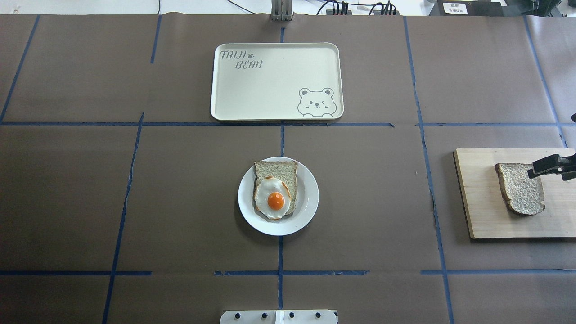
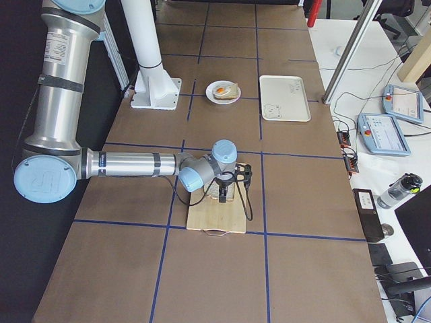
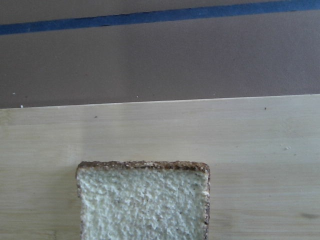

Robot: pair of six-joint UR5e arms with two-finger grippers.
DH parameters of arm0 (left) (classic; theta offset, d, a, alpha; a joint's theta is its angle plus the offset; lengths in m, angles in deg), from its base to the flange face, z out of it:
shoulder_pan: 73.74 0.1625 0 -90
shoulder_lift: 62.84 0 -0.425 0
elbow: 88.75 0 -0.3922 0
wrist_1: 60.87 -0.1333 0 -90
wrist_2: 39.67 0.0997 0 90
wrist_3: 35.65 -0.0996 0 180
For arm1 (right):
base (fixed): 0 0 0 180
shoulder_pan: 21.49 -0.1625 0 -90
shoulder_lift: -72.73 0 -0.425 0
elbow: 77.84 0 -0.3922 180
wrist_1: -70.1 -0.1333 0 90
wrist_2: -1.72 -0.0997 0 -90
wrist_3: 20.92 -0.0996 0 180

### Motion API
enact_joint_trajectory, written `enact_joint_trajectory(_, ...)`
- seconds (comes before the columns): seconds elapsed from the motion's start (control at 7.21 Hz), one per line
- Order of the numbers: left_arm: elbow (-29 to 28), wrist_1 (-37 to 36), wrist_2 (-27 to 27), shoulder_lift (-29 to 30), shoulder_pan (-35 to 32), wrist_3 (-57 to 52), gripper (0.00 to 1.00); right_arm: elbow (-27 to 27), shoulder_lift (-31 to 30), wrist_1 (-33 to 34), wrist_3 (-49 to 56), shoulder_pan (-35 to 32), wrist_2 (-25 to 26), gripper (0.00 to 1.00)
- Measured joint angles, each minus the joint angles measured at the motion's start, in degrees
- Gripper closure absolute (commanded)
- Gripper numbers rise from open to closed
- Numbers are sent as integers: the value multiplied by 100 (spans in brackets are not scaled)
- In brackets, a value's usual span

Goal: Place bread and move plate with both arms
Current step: 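Lower the right gripper onto the bread slice on the wooden board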

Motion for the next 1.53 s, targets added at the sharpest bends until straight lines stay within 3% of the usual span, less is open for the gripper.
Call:
enact_joint_trajectory(0.28,-2,-1,0,0,1,0,0,-128,1,-63,-20,44,18,32)
enact_joint_trajectory(1.53,-24,57,-3,1,1,-11,0,-407,12,-57,-18,179,29,39)
